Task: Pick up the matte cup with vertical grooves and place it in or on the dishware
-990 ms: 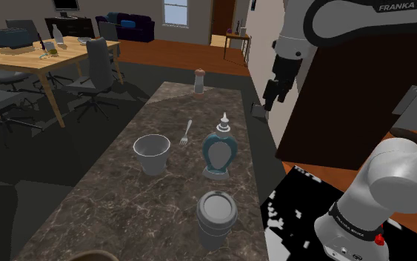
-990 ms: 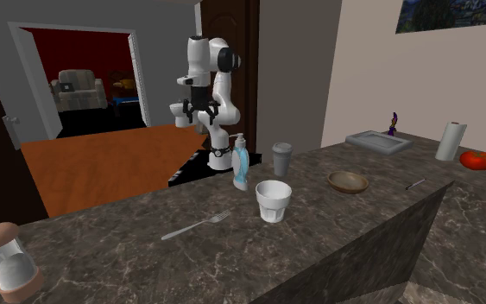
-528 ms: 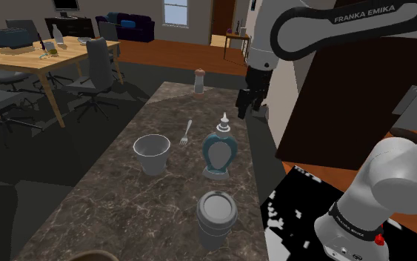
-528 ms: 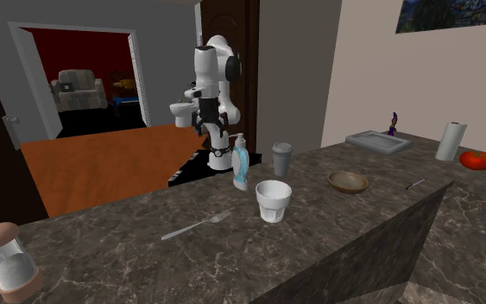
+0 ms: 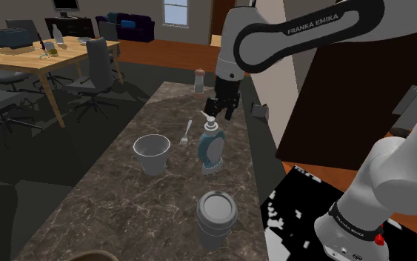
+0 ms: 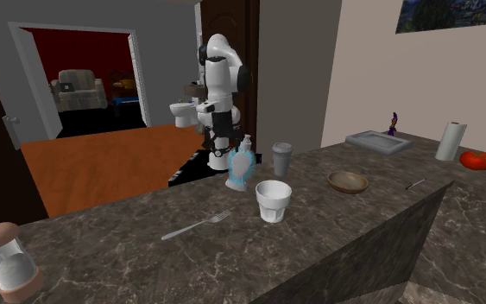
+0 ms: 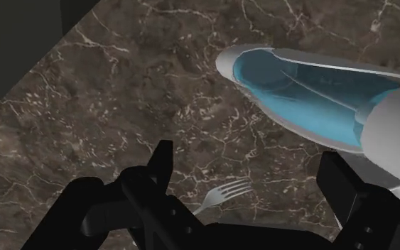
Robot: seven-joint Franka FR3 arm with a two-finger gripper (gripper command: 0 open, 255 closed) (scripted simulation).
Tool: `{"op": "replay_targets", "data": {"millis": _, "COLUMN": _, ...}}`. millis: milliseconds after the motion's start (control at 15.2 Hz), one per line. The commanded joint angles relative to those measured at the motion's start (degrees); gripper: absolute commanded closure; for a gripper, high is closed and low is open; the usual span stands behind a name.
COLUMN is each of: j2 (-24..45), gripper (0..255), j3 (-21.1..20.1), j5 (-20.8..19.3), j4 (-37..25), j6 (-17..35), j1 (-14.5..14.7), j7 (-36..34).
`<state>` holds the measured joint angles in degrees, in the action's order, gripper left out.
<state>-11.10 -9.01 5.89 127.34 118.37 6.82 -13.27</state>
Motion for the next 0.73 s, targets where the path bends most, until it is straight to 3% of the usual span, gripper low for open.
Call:
{"op": "replay_targets", "data": {"millis": 0, "j2": 3.87, "gripper": 0, "j3": -0.65, "j5": 0.44, "j4": -2.34, "j6": 1.82, "j1": 0.44, "j7": -0.82}}
{"op": "replay_targets", "data": {"millis": 660, "j2": 23.56, "gripper": 0, "j3": -3.57, "j5": 0.26, "j4": -19.58, "j6": 6.32, "j1": 3.72, "j7": -6.43}}
